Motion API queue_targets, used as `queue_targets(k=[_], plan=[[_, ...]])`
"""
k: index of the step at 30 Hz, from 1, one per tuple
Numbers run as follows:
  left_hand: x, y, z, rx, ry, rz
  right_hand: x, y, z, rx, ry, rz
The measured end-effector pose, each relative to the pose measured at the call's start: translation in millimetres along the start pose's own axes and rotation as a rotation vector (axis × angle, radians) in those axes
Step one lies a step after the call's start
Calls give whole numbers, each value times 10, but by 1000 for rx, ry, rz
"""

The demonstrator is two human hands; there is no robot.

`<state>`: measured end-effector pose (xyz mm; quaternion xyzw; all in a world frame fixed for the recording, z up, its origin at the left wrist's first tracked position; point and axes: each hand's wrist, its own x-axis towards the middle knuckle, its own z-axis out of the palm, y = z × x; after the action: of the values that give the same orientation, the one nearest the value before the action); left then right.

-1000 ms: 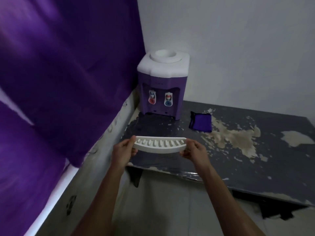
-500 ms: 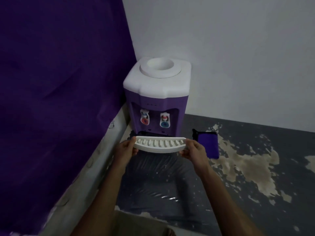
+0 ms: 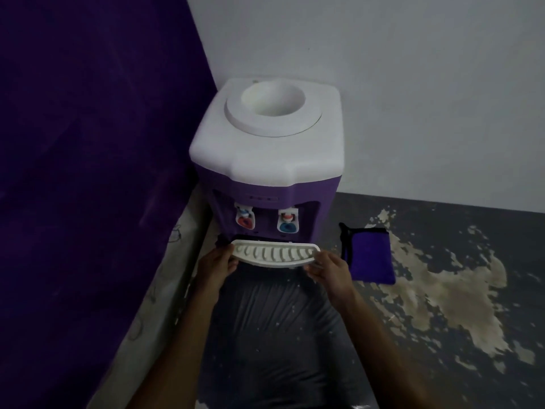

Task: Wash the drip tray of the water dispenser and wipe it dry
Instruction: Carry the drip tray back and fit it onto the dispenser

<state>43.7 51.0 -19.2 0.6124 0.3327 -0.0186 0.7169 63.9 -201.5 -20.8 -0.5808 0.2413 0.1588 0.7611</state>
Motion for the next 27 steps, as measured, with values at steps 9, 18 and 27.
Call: queue_targets(k=[9, 18, 27], plan=[[427, -52, -4, -73, -62, -136, 174, 215, 275, 73, 164, 82], [672, -109, 39, -174, -49, -174, 357, 327, 453, 166, 248, 141], [758, -65, 92, -285, -46, -268, 419, 346, 580, 255, 315, 173]])
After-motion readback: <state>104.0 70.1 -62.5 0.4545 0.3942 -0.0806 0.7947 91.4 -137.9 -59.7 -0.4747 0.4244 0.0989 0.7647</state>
